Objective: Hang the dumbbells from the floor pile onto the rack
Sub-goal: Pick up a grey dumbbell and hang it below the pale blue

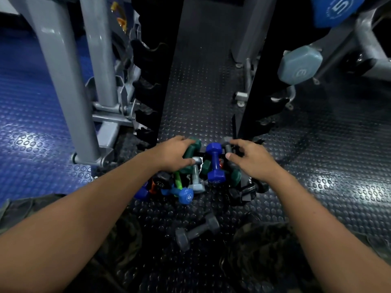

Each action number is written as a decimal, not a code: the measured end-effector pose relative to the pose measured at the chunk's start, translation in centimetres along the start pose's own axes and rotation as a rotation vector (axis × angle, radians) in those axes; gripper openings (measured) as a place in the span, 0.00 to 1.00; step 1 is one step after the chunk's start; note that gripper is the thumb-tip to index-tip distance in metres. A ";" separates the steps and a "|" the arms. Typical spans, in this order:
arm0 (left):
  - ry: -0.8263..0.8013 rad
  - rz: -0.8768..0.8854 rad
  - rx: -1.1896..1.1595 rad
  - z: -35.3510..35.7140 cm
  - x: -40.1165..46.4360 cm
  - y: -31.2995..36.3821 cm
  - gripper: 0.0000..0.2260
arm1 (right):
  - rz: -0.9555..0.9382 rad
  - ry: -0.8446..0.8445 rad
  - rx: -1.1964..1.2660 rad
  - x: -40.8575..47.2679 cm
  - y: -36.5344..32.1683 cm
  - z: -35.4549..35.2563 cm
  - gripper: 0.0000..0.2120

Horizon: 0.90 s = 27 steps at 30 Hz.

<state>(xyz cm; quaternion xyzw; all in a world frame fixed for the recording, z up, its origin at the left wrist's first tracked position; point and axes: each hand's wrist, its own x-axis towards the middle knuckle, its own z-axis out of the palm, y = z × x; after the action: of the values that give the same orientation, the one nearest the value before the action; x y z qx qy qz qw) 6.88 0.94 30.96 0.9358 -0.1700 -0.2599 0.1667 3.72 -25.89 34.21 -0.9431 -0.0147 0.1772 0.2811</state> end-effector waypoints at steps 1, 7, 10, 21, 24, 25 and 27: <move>-0.009 -0.003 0.001 0.1 0.0 -0.1 0.36 | -0.004 -0.008 -0.002 0.1 0.0 0.1 0.25; -0.077 -0.037 -0.034 0.8 0.3 -1.1 0.38 | 0.018 -0.101 -0.037 0.9 0.5 1.1 0.28; -0.090 -0.075 -0.084 2.4 0.8 -1.8 0.38 | 0.047 -0.141 -0.070 1.2 1.1 1.7 0.28; -0.164 -0.105 -0.094 9.3 4.5 -3.7 0.33 | 0.255 -0.424 -0.145 3.7 7.3 9.8 0.26; -0.201 -0.111 -0.086 11.3 5.5 -4.4 0.31 | 0.332 -0.485 -0.167 4.4 9.6 12.4 0.31; -0.222 -0.114 -0.084 12.2 5.9 -4.6 0.30 | 0.340 -0.511 -0.172 4.6 10.3 13.4 0.32; -0.244 -0.120 -0.089 14.0 6.5 -4.7 0.30 | 0.330 -0.556 -0.216 4.6 11.4 15.4 0.32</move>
<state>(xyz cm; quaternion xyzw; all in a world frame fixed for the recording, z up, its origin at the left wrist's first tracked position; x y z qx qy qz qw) 5.59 -0.67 15.02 0.8975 -0.1212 -0.3884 0.1701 1.97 -26.78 14.62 -0.8726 0.0435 0.4681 0.1324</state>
